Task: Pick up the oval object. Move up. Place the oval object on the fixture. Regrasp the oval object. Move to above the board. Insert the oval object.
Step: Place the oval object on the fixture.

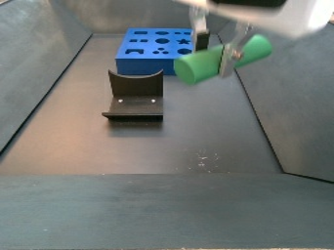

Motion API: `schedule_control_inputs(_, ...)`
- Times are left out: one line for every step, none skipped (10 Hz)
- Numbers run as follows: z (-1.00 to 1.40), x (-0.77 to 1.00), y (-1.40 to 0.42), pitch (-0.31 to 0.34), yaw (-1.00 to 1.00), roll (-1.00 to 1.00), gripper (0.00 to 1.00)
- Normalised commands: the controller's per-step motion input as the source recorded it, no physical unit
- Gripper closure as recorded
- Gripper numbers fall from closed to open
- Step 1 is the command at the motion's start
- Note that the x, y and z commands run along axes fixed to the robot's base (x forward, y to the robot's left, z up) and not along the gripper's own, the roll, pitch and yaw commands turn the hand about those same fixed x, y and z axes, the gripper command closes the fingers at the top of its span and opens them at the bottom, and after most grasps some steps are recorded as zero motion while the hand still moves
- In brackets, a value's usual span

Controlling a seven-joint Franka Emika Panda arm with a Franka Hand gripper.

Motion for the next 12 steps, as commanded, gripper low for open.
schedule_control_inputs(0.06, 1.00, -0.99, 0.095, 1.00, -0.07, 1.00)
schedule_control_inputs(0.00, 1.00, -0.98, 0.099, 1.00, -0.08, 1.00)
schedule_control_inputs(0.01, 1.00, -0.92, 0.105, 1.00, -0.08, 1.00)
schedule_control_inputs(0.01, 1.00, -0.82, 0.121, 1.00, -0.08, 1.00)
schedule_control_inputs(0.01, 1.00, -0.76, 0.131, 1.00, -0.09, 1.00)
schedule_control_inputs(0.01, 1.00, -0.62, 0.155, 1.00, -0.09, 1.00)
schedule_control_inputs(0.01, 1.00, -0.52, 0.178, 1.00, -0.10, 1.00)
schedule_control_inputs(0.01, 1.00, -0.46, 0.202, 1.00, -0.11, 1.00)
schedule_control_inputs(0.00, 1.00, -0.37, 0.229, 1.00, -0.12, 1.00)
schedule_control_inputs(0.01, 1.00, -0.31, 0.260, 1.00, -0.14, 1.00)
schedule_control_inputs(0.01, 1.00, -0.25, 0.309, 1.00, -0.16, 1.00)
schedule_control_inputs(0.01, 1.00, -0.19, 0.273, 0.67, -0.15, 1.00)
